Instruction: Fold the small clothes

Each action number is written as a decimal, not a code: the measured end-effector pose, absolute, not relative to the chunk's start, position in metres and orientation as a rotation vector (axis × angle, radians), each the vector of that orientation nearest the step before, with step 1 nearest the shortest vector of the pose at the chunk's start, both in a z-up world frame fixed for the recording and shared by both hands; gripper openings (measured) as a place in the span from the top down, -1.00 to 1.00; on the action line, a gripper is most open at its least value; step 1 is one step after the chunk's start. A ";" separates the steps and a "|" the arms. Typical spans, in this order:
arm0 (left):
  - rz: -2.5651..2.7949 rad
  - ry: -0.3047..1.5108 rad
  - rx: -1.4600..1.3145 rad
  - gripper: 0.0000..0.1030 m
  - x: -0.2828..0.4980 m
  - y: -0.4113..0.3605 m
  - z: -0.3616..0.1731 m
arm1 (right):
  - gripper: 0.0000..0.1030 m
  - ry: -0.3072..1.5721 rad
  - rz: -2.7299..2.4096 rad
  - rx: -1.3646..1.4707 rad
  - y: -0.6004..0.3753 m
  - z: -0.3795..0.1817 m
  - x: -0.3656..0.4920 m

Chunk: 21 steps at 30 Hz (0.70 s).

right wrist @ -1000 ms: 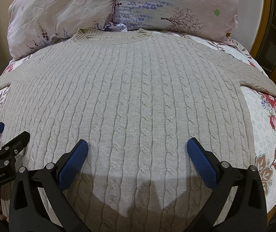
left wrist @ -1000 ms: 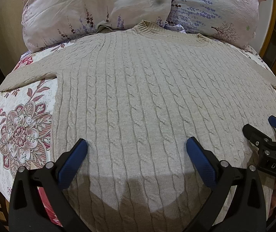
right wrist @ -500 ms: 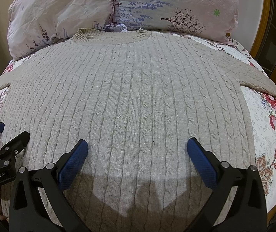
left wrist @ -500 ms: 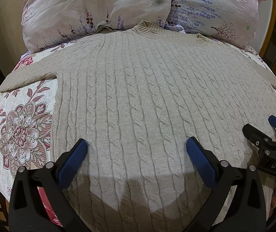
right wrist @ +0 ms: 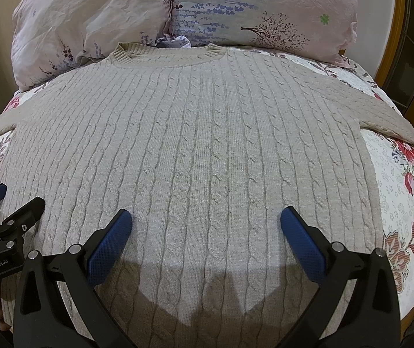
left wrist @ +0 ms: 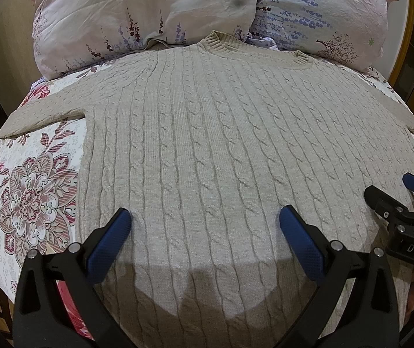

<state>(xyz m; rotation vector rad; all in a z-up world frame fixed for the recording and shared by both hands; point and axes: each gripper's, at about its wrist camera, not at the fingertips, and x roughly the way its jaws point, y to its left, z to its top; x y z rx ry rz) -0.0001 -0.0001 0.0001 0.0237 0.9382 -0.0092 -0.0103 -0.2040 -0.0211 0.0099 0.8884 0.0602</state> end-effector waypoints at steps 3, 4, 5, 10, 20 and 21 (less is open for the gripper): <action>-0.009 0.937 0.024 -0.97 0.000 0.000 0.000 | -0.97 0.888 0.060 0.010 -0.204 -0.021 -0.010; -0.008 0.937 0.024 -0.97 0.000 -0.001 0.001 | -0.97 0.888 0.061 0.010 -0.204 -0.021 -0.010; -0.008 0.938 0.024 -0.97 0.000 -0.001 0.001 | -0.97 0.888 0.060 0.010 -0.204 -0.021 -0.010; -0.007 0.938 0.023 -0.97 0.001 -0.002 0.001 | -0.97 0.888 0.060 0.010 -0.204 -0.021 -0.011; -0.020 0.942 0.029 -0.97 0.002 -0.001 0.002 | -0.97 0.886 0.056 0.013 -0.206 -0.021 -0.012; -0.019 0.944 0.027 -0.97 0.003 -0.001 0.003 | -0.97 0.886 0.056 0.014 -0.206 -0.021 -0.012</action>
